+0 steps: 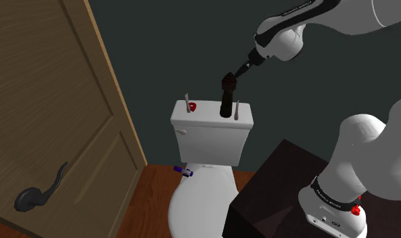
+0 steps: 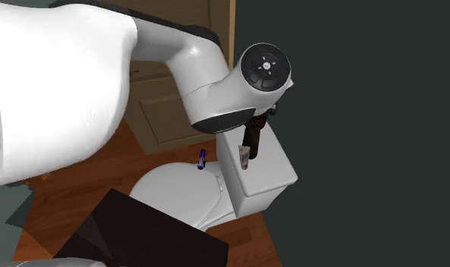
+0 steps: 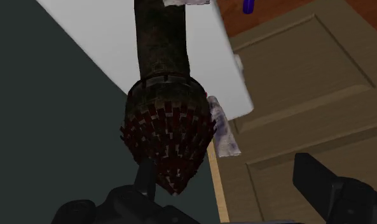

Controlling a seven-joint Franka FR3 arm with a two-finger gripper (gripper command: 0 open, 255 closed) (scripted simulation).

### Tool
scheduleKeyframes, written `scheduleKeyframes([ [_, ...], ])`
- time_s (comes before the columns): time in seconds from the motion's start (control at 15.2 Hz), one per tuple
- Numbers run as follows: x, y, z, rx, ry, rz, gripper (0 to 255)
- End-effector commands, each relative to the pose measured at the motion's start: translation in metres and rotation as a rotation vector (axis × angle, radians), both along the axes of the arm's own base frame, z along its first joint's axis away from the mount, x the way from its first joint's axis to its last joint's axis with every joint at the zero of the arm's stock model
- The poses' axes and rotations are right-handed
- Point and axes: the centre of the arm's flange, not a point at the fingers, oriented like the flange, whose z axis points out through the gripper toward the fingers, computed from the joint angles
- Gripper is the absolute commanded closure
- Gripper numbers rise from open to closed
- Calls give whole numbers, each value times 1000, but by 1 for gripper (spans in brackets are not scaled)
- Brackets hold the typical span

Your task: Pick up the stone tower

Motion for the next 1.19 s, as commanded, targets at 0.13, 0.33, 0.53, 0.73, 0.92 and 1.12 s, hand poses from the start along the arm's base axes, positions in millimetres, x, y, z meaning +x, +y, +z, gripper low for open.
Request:
scheduleKeyframes([
  [0.13,37,-22,-9,38,-114,21,0],
  [0.33,49,-29,-17,48,-145,28,0],
  [0.53,49,-29,-33,48,-145,28,0],
  [0.73,49,-29,-52,48,-145,28,0],
  [0.92,48,-29,-51,48,-145,28,255],
  [1.12,49,-29,-51,48,-145,28,255],
])
